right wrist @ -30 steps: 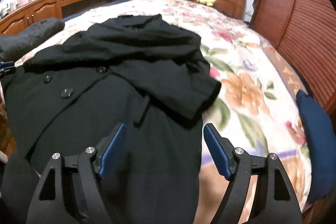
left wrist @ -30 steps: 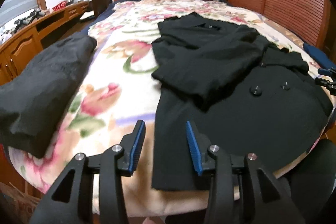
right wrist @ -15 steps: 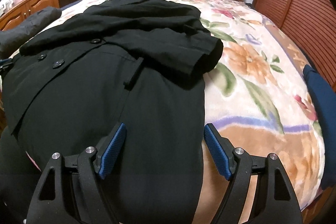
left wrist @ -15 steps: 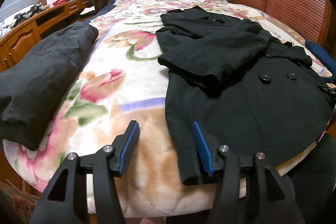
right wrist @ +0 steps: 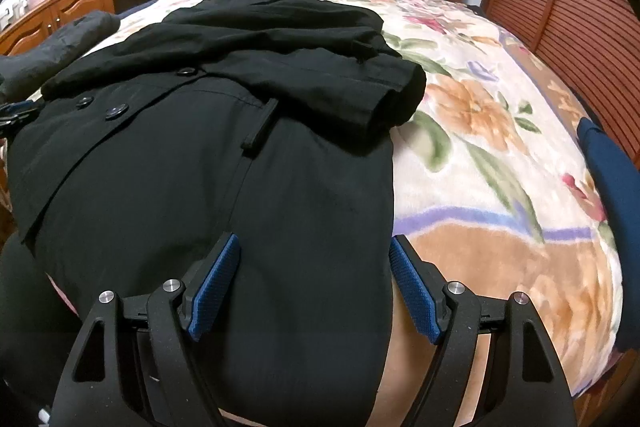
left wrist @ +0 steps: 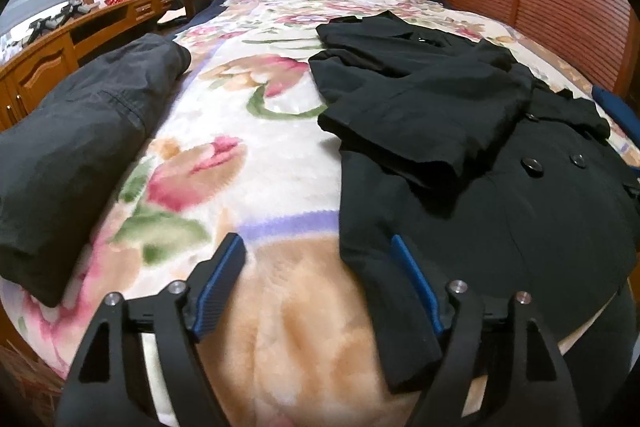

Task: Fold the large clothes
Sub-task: 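Close both tools on the coat hem side by side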

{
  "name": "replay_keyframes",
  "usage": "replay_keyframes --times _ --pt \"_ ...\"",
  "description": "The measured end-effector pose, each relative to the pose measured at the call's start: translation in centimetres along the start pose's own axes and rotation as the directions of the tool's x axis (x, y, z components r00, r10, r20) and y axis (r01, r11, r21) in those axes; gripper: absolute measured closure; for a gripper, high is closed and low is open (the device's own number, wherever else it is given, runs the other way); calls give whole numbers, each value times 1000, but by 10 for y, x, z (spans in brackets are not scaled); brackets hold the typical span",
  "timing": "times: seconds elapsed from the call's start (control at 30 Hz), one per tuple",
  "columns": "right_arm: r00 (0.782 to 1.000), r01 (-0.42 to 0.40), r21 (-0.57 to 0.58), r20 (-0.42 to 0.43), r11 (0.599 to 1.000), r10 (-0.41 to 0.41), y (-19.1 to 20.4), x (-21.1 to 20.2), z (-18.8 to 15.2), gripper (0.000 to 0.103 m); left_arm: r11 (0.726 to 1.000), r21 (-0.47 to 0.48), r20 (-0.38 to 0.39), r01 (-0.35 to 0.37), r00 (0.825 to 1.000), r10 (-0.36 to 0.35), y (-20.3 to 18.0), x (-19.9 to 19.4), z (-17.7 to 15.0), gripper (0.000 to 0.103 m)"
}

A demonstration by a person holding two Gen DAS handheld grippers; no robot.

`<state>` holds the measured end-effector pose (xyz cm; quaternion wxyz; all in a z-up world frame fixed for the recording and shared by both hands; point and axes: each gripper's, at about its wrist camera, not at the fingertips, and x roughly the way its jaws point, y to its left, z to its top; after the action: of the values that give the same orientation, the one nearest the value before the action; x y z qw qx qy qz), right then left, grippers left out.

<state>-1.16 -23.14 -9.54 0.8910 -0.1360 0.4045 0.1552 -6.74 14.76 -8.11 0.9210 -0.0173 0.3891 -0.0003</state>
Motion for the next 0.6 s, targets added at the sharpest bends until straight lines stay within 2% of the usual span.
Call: replay_keyframes --times 0.1,0.4,0.47,0.6 --pt "1000 0 0 0 1000 0 -1 0 0 25 1000 -4 5 -1 1000 1 3 2 0 19" --pt "1000 -19 16 -11 1000 20 -1 -1 -4 25 999 -28 15 35 999 -35 4 -12 -4 19" --pt "999 -35 4 -19 999 35 2 -5 -7 27 997 -10 13 75 997 -75 1 -20 -7 22" --pt "999 -51 -11 -21 999 50 6 -14 -16 35 994 26 12 106 994 -106 -6 -31 -13 31"
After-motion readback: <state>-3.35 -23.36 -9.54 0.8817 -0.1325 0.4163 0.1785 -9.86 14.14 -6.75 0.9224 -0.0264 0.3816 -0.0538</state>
